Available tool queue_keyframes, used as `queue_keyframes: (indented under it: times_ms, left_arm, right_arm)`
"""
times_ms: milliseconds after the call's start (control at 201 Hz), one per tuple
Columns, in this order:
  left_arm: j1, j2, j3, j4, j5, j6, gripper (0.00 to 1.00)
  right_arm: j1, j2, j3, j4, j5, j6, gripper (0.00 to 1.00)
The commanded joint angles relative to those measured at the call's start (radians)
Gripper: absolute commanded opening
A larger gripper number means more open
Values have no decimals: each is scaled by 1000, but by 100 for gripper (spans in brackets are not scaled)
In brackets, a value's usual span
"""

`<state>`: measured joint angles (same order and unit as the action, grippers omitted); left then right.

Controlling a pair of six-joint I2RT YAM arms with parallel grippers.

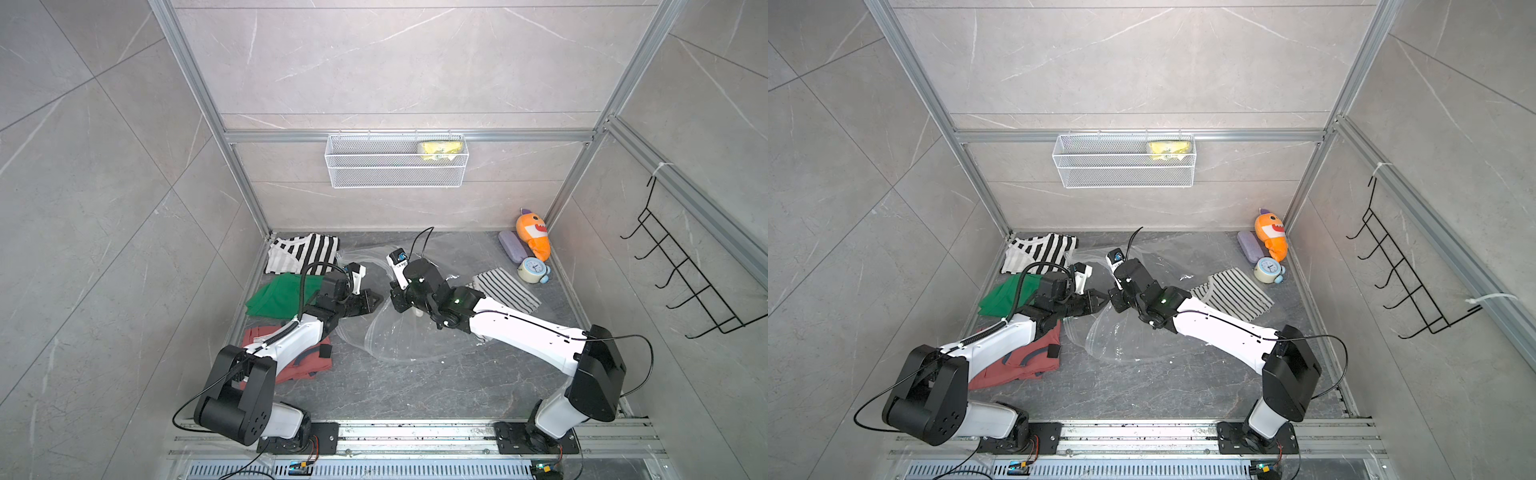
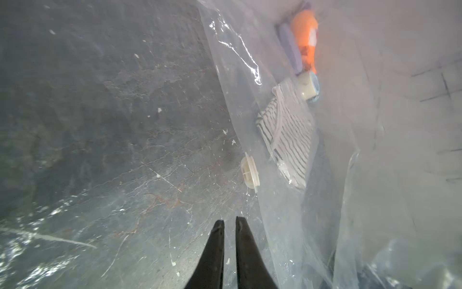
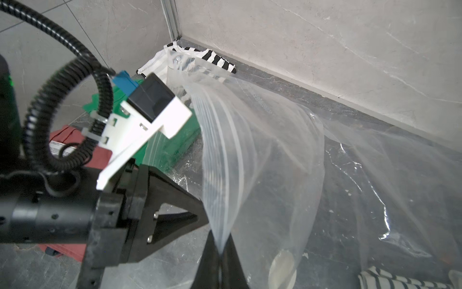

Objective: Take the tank top out of the vacuum bag
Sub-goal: Take out the tank top from the vacuum bag.

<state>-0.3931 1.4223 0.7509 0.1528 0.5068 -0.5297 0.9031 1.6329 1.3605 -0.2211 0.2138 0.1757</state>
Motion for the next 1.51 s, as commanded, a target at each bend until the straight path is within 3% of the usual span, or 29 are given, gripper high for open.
queue_keyframes:
  times_ms: [0,458,543,697,836,1214,1503]
  left_arm:
    - [-22,42,24,50,52,48,15]
    - [-138,449,270,188,99,-81,19]
    - [-163,510,316,214,116,-119,26]
    - [-204,601,384,241,146,-162,48]
    - [-239,668,444,246,159,-194,59]
    - [-310,874,668,182,184,-273,61]
    - [-341,961,770,81,174,-262,61]
  right_arm:
    - [7,-17,10,35,-1,17,0]
    - [30,-91,-43,152,-123,-43,0]
    - [33,-91,-34,158,-167,-44,0]
    - [36,-83,-41,215,-195,-34,0]
    - [35,-75,-41,247,-188,-24,0]
    - [36,-30,-33,314,-206,18,0]
    - [35,-34,-57,369,-232,39,0]
